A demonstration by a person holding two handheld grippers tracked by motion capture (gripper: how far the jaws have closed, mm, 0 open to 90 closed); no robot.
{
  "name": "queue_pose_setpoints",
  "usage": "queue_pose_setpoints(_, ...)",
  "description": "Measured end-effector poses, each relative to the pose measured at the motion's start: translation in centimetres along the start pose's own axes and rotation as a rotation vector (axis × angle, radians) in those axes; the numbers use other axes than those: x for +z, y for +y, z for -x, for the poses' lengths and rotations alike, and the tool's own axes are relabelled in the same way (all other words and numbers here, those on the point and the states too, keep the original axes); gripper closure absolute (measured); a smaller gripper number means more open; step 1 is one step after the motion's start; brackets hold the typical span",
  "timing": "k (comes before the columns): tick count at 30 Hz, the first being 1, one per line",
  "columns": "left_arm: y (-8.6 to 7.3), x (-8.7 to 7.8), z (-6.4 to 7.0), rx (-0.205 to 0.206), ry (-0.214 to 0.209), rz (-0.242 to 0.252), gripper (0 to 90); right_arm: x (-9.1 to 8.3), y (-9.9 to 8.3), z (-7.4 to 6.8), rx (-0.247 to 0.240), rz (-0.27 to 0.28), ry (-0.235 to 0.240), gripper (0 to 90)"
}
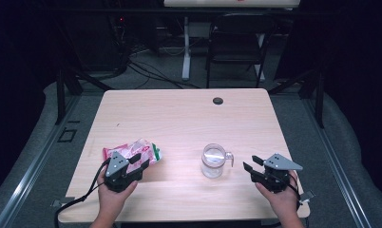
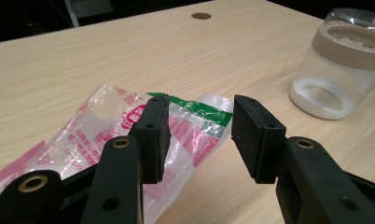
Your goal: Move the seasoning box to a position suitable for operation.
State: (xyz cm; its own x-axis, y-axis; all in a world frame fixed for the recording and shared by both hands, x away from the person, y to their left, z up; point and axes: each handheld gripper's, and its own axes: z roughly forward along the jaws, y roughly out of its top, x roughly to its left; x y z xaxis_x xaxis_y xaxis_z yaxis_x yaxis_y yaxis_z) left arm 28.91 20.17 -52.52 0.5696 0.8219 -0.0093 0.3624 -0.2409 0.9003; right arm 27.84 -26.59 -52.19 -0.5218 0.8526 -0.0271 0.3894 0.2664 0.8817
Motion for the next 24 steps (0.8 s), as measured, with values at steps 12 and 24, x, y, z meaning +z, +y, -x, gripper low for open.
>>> queue_pose_setpoints(12, 0.1, -1.1, -0.3, 0.068, 0.133, -0.027, 56.8, 0.6, -0.3, -0.1, 0.016, -0.028, -0.006, 58.8)
queue_pose_setpoints(24, 0.3, -4.5, -0.9, 0.118, 0.296, -0.029, 55.7, 1.5, 0.0, -0.3, 0.017, -0.050, 0.025, 60.5)
